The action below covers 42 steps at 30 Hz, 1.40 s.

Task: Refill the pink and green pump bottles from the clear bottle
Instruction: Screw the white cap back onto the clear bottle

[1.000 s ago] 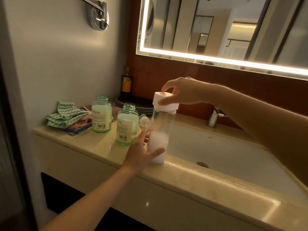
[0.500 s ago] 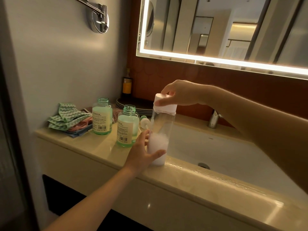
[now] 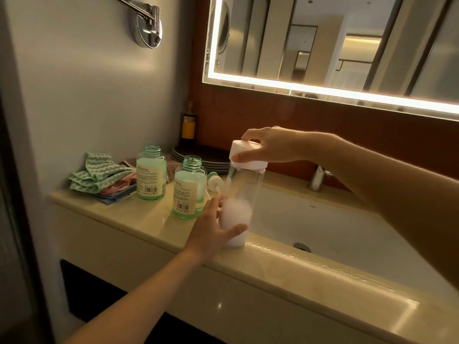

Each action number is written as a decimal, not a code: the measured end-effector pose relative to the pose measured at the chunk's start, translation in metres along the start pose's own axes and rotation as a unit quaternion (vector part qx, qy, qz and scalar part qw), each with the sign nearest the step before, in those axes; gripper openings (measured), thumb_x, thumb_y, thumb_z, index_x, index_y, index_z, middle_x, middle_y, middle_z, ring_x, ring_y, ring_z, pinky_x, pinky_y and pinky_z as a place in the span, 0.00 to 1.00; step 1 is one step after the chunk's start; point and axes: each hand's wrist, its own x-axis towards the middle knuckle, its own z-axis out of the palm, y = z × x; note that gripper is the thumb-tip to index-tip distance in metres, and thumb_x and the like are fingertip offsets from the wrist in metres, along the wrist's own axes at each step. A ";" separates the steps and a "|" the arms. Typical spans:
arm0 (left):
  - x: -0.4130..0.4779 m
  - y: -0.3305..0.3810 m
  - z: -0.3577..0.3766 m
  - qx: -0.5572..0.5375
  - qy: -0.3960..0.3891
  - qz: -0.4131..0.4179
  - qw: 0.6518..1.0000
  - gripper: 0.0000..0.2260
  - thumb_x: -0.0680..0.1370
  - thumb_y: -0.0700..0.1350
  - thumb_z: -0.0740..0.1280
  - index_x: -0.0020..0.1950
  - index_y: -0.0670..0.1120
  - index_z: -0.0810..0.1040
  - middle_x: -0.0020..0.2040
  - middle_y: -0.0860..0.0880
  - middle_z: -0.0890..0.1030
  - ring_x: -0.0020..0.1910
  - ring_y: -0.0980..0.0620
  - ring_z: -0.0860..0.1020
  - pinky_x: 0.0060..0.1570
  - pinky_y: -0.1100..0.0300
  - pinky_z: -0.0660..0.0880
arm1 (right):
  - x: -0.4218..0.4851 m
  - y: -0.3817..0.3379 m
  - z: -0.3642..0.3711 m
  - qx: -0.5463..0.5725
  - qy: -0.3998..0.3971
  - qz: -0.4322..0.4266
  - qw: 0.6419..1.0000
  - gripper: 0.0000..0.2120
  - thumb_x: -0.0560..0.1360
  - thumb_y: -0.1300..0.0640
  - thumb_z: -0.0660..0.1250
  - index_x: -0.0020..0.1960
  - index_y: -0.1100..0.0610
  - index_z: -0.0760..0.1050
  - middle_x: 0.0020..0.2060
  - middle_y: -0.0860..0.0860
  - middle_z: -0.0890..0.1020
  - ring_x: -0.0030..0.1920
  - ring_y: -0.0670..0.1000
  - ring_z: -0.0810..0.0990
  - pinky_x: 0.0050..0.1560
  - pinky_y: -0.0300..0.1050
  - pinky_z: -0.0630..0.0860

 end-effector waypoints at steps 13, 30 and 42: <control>0.001 0.000 -0.003 -0.010 0.003 -0.009 1.000 0.36 0.60 0.61 0.73 0.63 0.49 0.66 0.58 0.51 0.74 0.55 0.51 0.76 0.50 0.49 0.78 | 0.007 -0.005 0.036 -0.056 0.203 0.052 0.976 0.43 0.64 0.22 0.46 0.57 0.56 0.72 0.44 0.49 0.78 0.46 0.51 0.77 0.40 0.43 0.73; 0.025 -0.031 -0.070 0.072 0.193 -0.021 0.978 0.35 0.67 0.53 0.75 0.68 0.47 0.62 0.64 0.46 0.70 0.61 0.48 0.70 0.55 0.56 0.69 | -0.005 0.021 0.142 0.476 0.126 0.036 0.870 0.29 0.67 0.52 0.74 0.64 0.53 0.66 0.58 0.52 0.73 0.55 0.51 0.74 0.48 0.38 0.74; 0.059 -0.045 -0.061 -0.004 0.114 -0.034 0.993 0.39 0.66 0.41 0.76 0.71 0.50 0.57 0.64 0.53 0.67 0.60 0.57 0.67 0.55 0.64 0.68 | 0.098 0.068 0.151 0.455 0.238 0.129 0.848 0.32 0.67 0.50 0.75 0.65 0.55 0.63 0.56 0.51 0.72 0.55 0.51 0.72 0.54 0.45 0.75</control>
